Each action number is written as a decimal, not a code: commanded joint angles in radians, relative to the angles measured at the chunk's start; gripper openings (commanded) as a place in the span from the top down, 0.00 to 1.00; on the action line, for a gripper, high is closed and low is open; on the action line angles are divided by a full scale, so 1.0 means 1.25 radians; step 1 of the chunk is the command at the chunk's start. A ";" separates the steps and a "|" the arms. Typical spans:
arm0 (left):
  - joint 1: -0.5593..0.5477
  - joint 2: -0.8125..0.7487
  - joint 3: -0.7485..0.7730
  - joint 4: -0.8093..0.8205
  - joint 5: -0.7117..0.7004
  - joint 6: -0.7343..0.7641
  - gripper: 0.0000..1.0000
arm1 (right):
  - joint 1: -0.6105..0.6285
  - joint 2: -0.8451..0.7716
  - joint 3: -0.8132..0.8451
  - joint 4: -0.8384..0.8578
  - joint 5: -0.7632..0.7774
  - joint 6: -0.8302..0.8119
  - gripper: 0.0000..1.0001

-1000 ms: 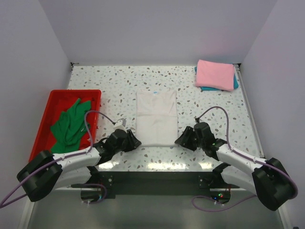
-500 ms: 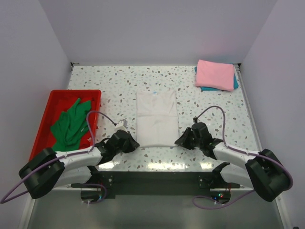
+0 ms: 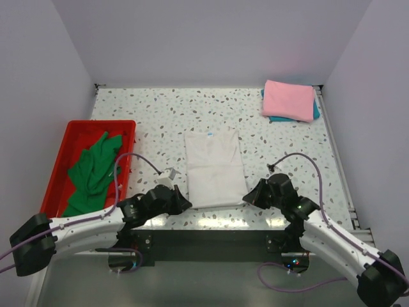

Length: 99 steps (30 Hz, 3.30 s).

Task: Fold and stack the t-shirts
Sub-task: Fold the tshirt

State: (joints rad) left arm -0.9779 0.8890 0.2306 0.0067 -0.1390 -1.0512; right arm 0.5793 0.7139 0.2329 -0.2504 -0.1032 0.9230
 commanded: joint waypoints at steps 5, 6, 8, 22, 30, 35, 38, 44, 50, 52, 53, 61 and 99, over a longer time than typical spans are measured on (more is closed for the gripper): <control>-0.170 -0.107 0.043 -0.183 -0.096 -0.076 1.00 | 0.008 -0.246 0.027 -0.330 0.007 -0.038 1.00; -0.187 -0.112 0.046 -0.192 -0.105 -0.095 1.00 | 0.008 -0.259 0.033 -0.350 0.005 -0.041 1.00; -0.226 -0.117 0.055 -0.209 -0.117 -0.113 1.00 | 0.008 -0.309 0.042 -0.412 -0.001 -0.050 1.00; -0.268 0.004 0.279 -0.333 -0.334 -0.055 1.00 | 0.008 -0.107 0.271 -0.379 0.117 -0.164 1.00; -0.021 0.089 0.423 -0.267 -0.186 0.171 1.00 | 0.007 0.169 0.490 -0.283 0.162 -0.219 1.00; 0.086 0.194 0.533 -0.242 -0.083 0.248 1.00 | -0.019 0.348 0.658 -0.217 0.172 -0.262 1.00; 0.171 0.251 0.573 -0.213 -0.017 0.270 1.00 | -0.071 0.483 0.741 -0.172 0.109 -0.273 1.00; 0.315 0.392 0.665 -0.149 0.058 0.286 1.00 | -0.159 0.717 0.919 -0.110 0.018 -0.288 1.00; 0.434 0.592 0.706 -0.047 0.104 0.236 1.00 | -0.196 1.004 1.153 -0.086 -0.061 -0.313 1.00; 0.456 0.659 0.693 0.026 0.121 0.212 1.00 | -0.201 1.084 1.242 -0.066 -0.088 -0.309 1.00; 0.477 0.681 0.689 0.046 0.126 0.192 1.00 | -0.201 1.150 1.268 -0.056 -0.097 -0.303 1.00; 0.510 0.869 0.717 0.104 0.159 0.137 1.00 | -0.201 1.347 1.373 -0.060 -0.084 -0.252 1.00; 0.521 0.569 0.579 -0.137 0.114 0.156 1.00 | -0.236 0.890 0.785 0.113 -0.153 -0.160 1.00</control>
State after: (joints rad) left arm -0.3496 1.6047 0.9142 -0.1387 0.0338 -0.8936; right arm 0.2996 1.8576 1.1461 -0.1280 -0.2798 0.7334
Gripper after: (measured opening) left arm 0.017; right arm 0.023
